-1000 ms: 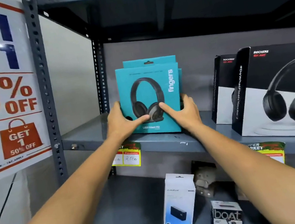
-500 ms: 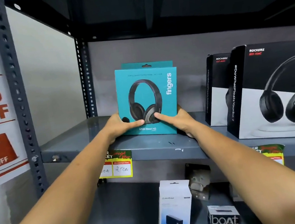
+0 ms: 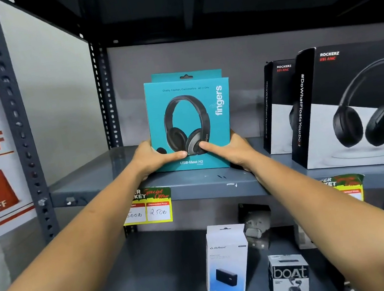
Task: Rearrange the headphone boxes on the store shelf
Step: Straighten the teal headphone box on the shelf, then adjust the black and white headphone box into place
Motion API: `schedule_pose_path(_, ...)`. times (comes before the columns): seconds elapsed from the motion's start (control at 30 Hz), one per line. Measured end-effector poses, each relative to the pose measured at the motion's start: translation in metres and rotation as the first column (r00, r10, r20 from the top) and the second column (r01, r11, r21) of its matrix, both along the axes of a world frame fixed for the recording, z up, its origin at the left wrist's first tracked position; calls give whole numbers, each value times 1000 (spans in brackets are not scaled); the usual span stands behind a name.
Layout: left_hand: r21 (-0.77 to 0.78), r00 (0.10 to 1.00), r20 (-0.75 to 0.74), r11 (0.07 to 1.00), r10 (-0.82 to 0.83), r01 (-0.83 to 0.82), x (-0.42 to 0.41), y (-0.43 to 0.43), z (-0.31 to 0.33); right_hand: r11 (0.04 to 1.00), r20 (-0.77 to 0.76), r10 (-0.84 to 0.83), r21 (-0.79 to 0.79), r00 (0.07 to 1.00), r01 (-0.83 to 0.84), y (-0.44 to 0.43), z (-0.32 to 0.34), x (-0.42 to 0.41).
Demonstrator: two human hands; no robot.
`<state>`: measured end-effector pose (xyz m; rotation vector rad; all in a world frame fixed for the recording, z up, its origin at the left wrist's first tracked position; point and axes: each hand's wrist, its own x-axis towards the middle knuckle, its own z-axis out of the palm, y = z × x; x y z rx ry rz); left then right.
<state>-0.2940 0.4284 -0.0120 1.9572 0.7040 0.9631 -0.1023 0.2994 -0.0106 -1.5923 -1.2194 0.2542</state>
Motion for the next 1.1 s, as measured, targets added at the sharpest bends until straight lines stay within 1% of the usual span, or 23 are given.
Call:
schedule_pose_path(0.13, -22, 1000, 3, 1000, -1, 1, -1, -1, 2, 999, -4, -25, -21, 1000, 25, -2, 2, -1)
schedule_pose_path(0.2, -71, 999, 31, 997, -17, 19, -5, -3, 5, 995, -57, -94, 24, 994, 96, -6, 5, -4)
schedule_pose_path(0.27, -100, 999, 35, 995, 29, -25, -13, -10, 8, 960, -108, -183, 192, 977, 202, -16, 8, -10)
schedule_pose_path(0.3, -84, 995, 34, 992, 93, -90, -18, -13, 7, 913, -90, -239, 318, 967, 256, -22, 7, -12)
schedule_pose_path(0.33, -39, 981, 50, 982, 187, -185, -21, -17, 5, 842, -26, -313, 454, 949, 290, -34, 6, -12)
schedule_pose_path(0.37, 24, 950, 102, 954, 294, -297, -24, -23, 4, 771, 50, -387, 565, 921, 294, -46, 4, -10)
schedule_pose_path(0.43, 190, 839, 316, 837, 443, -513, -27, -43, 2, 672, 161, -497, 693, 853, 260, -76, 1, -4)
schedule_pose_path(0.47, 287, 785, 416, 753, 459, -592, -24, -54, 2, 636, 198, -539, 732, 819, 242, -92, 0, 4)
schedule_pose_path(0.5, 380, 757, 472, 670, 452, -638, -19, -65, 3, 604, 219, -579, 762, 785, 233, -107, -1, 13)
schedule_pose_path(0.53, 452, 752, 497, 611, 433, -650, -11, -76, 3, 571, 234, -621, 788, 748, 227, -122, 0, 22)
schedule_pose_path(0.57, 501, 762, 505, 581, 406, -642, -2, -88, 4, 535, 247, -667, 816, 703, 220, -135, 0, 32)
schedule_pose_path(0.6, 527, 777, 507, 581, 372, -621, 11, -101, 4, 501, 256, -711, 838, 655, 216, -148, 0, 45)
schedule_pose_path(0.63, 533, 795, 508, 605, 330, -592, 25, -116, 4, 477, 258, -744, 851, 616, 218, -163, 1, 57)
schedule_pose_path(0.73, 499, 866, 468, 756, 175, -423, 80, -167, -1, 446, 227, -797, 846, 560, 291, -209, 6, 103)
schedule_pose_path(0.77, 459, 895, 421, 816, 149, -352, 98, -184, -2, 430, 201, -818, 836, 539, 341, -223, 6, 120)
schedule_pose_path(0.83, 298, 963, 243, 935, 119, -191, 130, -214, 2, 401, 153, -859, 796, 489, 454, -247, 5, 151)
schedule_pose_path(0.87, 195, 986, 142, 974, 86, -113, 143, -225, 6, 409, 141, -862, 762, 488, 502, -257, 4, 166)
schedule_pose_path(0.9, 105, 997, 59, 993, 40, -46, 156, -232, 9, 453, 140, -842, 706, 521, 544, -263, 2, 180)
schedule_pose_path(0.93, 42, 1000, 6, 999, -1, 1, 168, -236, 10, 544, 126, -781, 619, 612, 567, -267, 1, 191)
schedule_pose_path(0.97, 2, 999, -33, 1000, -31, 31, 179, -238, 11, 667, 88, -672, 504, 735, 549, -270, -1, 203)
schedule_pose_path(1.0, -18, 998, -59, 999, -38, 37, 188, -236, 11, 781, 12, -532, 393, 847, 485, -271, -4, 212)
schedule_pose_path(1.03, -22, 997, -76, 999, -27, 25, 195, -231, 9, 867, -64, -386, 316, 920, 385, -270, -7, 219)
schedule_pose_path(1.1, -35, 992, -125, 999, -2, -2, 200, -213, 6, 946, -136, -195, 236, 971, 223, -263, -7, 226)
